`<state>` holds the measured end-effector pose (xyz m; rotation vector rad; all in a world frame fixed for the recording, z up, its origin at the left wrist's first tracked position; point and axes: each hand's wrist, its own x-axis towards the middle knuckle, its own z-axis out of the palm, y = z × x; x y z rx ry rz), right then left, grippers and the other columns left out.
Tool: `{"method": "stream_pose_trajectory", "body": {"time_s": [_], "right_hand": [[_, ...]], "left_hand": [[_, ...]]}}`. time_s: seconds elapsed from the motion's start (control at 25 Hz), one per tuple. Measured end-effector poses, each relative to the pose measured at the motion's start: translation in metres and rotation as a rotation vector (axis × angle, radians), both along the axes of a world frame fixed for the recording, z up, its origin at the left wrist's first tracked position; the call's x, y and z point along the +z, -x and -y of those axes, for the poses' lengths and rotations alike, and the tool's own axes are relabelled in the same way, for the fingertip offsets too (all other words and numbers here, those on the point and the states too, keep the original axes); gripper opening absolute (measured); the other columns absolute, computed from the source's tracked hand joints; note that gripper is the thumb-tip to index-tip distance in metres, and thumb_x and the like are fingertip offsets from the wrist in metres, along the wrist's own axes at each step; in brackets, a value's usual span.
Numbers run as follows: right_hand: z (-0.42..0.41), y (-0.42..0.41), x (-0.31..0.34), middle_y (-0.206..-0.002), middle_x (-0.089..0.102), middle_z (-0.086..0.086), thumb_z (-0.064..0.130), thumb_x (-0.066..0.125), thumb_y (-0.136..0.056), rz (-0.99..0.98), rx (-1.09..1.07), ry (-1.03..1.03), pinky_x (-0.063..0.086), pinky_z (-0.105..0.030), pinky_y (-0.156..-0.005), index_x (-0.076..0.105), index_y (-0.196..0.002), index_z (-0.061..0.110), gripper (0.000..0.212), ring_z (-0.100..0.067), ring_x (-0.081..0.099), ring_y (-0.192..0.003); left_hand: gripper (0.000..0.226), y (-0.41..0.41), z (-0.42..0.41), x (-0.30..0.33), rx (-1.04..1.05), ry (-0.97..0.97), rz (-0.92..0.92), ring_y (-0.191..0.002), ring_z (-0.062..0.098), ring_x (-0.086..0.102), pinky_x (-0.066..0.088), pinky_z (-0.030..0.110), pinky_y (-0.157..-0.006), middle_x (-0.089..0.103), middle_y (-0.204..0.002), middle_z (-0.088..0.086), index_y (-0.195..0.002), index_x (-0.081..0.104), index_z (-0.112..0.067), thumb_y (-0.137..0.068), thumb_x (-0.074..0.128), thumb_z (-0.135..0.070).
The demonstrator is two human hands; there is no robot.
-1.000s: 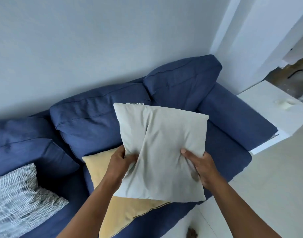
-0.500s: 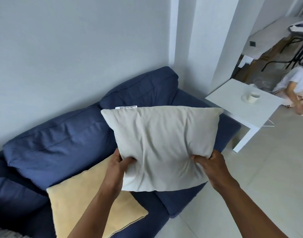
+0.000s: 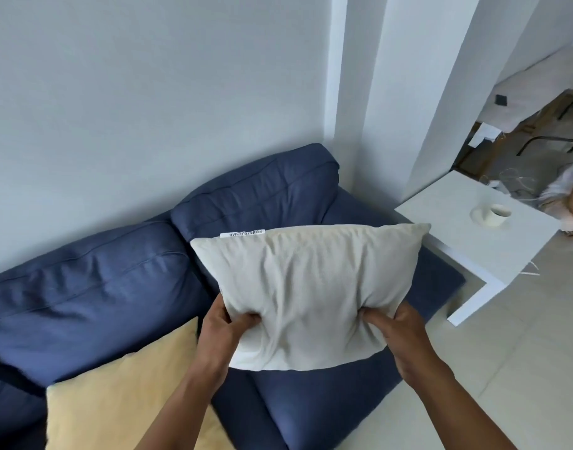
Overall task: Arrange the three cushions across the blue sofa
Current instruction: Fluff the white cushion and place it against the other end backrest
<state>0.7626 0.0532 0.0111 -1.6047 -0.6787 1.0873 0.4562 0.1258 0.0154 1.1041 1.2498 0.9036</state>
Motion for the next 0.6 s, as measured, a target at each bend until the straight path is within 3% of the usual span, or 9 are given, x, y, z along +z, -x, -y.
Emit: {"method": "stream_pose_trajectory", "body": {"time_s": [0.16,0.4,0.6], "right_hand": [[-0.057,-0.032,-0.002,-0.093,0.080,0.019,0.019,0.086,-0.081,0.052,0.066,0.064,0.054,-0.031,-0.077,0.073,-0.104,0.027,0.027,-0.014,0.073,-0.097],[-0.142,-0.047,-0.011,-0.099,0.083,0.012,0.019,0.087,-0.080,0.038,0.131,0.131,0.057,-0.038,-0.086,0.075,-0.106,0.026,0.030,-0.018,0.076,-0.101],[-0.203,-0.048,-0.038,-0.101,0.082,0.012,0.015,0.086,-0.081,0.030,0.236,0.181,0.057,-0.032,-0.082,0.073,-0.112,0.026,0.035,-0.016,0.074,-0.104]], "left_hand": [[0.058,-0.028,-0.047,-0.014,0.064,0.054,-0.007,-0.116,0.018,0.074,0.055,0.053,-0.108,0.081,-0.121,-0.006,-0.118,0.073,-0.040,-0.063,0.085,-0.025],[0.054,-0.042,-0.105,-0.028,0.127,0.154,-0.080,-0.114,0.020,0.074,0.057,0.053,-0.105,0.082,-0.115,-0.007,-0.118,0.072,-0.033,-0.068,0.082,-0.017],[0.036,-0.045,-0.134,-0.051,0.227,0.224,-0.166,-0.105,0.017,0.075,0.062,0.042,-0.094,0.082,-0.104,-0.011,-0.098,0.073,-0.045,-0.071,0.080,-0.022]]}}
